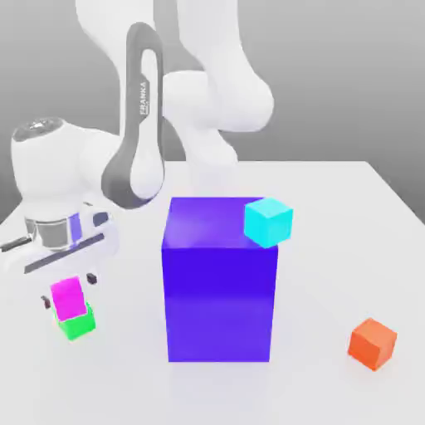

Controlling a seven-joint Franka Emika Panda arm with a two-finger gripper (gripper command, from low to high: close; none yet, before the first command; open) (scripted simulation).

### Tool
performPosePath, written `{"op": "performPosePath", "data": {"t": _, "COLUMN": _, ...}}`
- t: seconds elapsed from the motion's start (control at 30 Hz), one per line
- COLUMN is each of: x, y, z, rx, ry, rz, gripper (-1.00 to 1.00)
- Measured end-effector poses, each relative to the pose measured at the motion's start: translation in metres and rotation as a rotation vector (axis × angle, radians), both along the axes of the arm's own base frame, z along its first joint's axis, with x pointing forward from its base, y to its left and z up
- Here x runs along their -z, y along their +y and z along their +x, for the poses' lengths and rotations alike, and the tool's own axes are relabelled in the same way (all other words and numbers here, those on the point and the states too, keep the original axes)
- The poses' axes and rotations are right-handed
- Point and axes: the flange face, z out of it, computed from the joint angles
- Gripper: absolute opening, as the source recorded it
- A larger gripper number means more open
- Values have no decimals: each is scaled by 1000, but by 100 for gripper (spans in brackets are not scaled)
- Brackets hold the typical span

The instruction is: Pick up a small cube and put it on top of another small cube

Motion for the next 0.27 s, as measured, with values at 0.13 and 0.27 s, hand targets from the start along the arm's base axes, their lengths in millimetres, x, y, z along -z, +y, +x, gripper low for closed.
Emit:
{"op": "performPosePath", "data": {"t": 0.13, "x": -24, "y": -3, "z": 1, "rx": 5, "ry": 1, "rz": -3, "gripper": 100}}
{"op": "performPosePath", "data": {"t": 0.27, "x": -57, "y": -1, "z": 0, "rx": 2, "ry": 1, "rz": 0, "gripper": 100}}
